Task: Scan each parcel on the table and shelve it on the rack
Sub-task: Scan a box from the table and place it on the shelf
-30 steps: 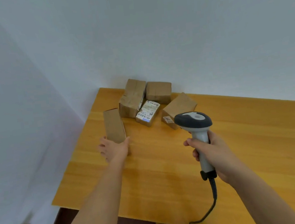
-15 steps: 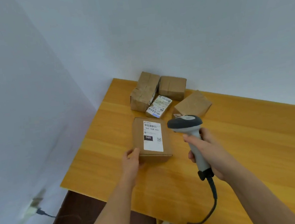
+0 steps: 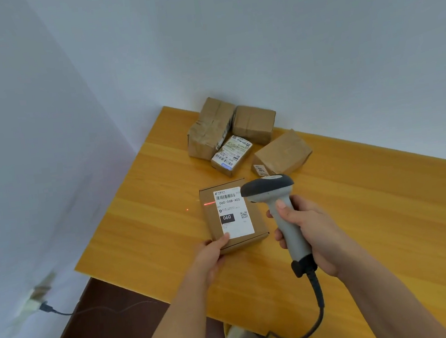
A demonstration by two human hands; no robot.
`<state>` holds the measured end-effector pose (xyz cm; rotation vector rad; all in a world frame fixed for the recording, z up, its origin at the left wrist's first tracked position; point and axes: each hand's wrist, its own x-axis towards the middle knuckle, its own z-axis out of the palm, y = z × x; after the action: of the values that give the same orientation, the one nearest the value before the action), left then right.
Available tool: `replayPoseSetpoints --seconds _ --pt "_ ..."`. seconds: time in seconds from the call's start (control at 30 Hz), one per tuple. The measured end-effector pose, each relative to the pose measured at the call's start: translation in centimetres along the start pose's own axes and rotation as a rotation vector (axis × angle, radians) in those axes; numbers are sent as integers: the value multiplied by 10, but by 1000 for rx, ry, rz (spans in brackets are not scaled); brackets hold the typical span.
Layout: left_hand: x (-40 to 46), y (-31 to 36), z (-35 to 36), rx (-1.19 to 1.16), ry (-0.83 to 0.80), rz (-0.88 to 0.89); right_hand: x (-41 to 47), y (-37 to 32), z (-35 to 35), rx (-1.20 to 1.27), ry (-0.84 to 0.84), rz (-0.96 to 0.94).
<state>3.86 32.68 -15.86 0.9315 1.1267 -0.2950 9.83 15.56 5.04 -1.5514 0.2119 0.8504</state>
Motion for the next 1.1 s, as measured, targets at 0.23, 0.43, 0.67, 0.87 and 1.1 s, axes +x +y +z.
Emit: replayPoseSetpoints --seconds 0.23,0.43,0.67,0.87,1.1 --pt "-2 1 5 13 -1 23 -9 -11 -3 60 18 -6" --pt "-2 0 7 27 -27 10 -20 -15 -9 94 21 -22" --pt "-11 -1 12 -6 -25 2 -32 -15 -20 82 22 -55" --pt "-51 -12 3 -92 -18 83 -31 1 -28 -68 24 -94" --pt "-147 -69 -56 -549 -110 217 -27 50 18 -136 -119 -107"
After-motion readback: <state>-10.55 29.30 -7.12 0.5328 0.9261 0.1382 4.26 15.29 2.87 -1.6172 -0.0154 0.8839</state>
